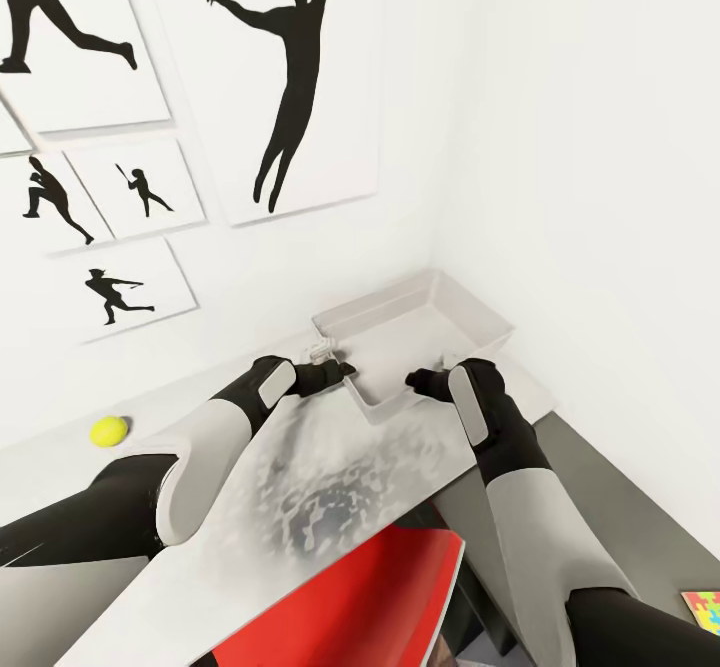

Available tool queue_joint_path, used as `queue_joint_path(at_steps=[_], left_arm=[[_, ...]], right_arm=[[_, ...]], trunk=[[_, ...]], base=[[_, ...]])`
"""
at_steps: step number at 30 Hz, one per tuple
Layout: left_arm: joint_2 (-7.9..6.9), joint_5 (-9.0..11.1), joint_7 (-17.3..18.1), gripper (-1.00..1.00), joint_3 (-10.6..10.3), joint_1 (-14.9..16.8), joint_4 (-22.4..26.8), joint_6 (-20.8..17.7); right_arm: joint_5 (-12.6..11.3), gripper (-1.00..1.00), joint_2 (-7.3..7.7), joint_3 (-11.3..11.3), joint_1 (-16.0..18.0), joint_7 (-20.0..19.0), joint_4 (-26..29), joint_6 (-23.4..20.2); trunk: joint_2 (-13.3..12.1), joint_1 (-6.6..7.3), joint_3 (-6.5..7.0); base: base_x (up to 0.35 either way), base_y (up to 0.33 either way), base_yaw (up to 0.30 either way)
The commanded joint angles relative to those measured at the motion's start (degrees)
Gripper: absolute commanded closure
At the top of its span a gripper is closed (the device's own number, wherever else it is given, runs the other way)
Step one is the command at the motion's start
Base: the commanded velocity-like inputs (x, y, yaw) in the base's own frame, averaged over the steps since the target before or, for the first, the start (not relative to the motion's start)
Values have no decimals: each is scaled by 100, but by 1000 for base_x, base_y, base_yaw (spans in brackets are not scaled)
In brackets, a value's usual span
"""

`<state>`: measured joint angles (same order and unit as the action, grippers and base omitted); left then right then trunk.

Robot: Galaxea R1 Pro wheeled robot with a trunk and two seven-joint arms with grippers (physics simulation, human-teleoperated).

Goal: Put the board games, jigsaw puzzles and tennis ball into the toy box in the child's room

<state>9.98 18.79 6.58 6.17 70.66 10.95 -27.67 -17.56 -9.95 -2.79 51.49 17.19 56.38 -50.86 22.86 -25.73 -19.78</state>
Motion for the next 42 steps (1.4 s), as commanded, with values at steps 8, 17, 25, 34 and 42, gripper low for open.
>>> queue_joint_path(at_steps=[8, 17, 25, 34, 42], left_arm=[[2, -200, -17, -100, -63, 0, -34, -19], [2, -200, -17, 100, -63, 0, -32, -19], [2, -200, -17, 100, -63, 0, -32, -19], [2, -200, 262, 100, -55, 0, -32, -19], [2, -200, 375, 100, -54, 0, -32, 36]], right_arm=[[35, -100, -4, -11, 1, 64, -5, -40], [40, 100, -4, -11, 1, 65, -5, -45], [41, 100, -4, -11, 1, 65, -5, -47], [42, 100, -4, -11, 1, 73, -5, -47], [42, 100, -4, -11, 1, 74, -5, -47]], trunk=[[6, -5, -13], [6, -5, -13], [6, -5, -13], [6, -5, -13], [6, -5, -13]], base=[[0, 0, 0], [0, 0, 0], [0, 0, 0], [0, 0, 0], [0, 0, 0]])
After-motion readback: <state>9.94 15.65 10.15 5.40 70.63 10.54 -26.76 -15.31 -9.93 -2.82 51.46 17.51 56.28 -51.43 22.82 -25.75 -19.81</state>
